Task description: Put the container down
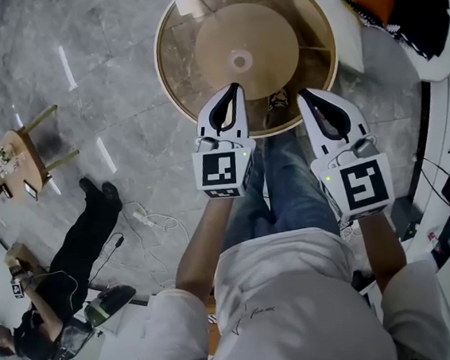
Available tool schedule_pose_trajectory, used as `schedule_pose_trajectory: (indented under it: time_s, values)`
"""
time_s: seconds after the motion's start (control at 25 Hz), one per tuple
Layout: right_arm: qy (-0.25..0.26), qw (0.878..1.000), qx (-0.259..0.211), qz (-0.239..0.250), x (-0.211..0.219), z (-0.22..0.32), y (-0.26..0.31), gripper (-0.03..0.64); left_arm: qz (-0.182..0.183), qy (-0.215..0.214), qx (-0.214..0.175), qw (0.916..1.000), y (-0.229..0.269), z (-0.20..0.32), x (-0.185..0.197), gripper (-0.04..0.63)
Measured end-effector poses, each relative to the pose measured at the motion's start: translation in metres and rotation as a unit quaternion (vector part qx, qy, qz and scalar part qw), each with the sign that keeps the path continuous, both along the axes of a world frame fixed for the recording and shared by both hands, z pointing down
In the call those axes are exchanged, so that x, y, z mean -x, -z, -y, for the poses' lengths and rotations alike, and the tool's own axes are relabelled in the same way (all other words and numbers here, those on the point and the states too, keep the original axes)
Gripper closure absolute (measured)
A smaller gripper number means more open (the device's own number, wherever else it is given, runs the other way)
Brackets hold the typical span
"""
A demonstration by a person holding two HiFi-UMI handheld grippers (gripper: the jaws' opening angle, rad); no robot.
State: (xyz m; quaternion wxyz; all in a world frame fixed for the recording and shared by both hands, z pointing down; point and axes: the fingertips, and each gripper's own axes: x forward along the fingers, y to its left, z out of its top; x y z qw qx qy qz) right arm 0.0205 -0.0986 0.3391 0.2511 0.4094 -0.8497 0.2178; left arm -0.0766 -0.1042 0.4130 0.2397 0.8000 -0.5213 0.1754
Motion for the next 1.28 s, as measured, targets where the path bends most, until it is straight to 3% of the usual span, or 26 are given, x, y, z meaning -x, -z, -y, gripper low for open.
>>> schedule_pose_trajectory:
  time_s: [0.52, 0.68, 1.0, 1.28]
  values:
    - [-0.009, 1.000, -0.012, 0.025, 0.013, -0.009, 0.046, 0.601, -0.014, -0.008, -0.002, 0.9999, 0.057, -0.010, 0.015, 0.577]
    - [-0.008, 1.000, -0.014, 0.022, 0.020, -0.015, 0.063, 0.601, 0.014, -0.015, -0.021, 0.9996, 0.088, -0.014, 0.022, 0.577]
    - [0.001, 0.999, -0.032, 0.028, 0.028, -0.017, 0.104, 0.601, -0.025, -0.022, -0.023, 0.9992, 0.141, -0.030, 0.023, 0.577]
    - [0.008, 0.998, -0.048, 0.035, 0.027, -0.015, 0.141, 0.601, -0.038, -0.032, -0.030, 0.9984, 0.178, -0.047, 0.019, 0.577]
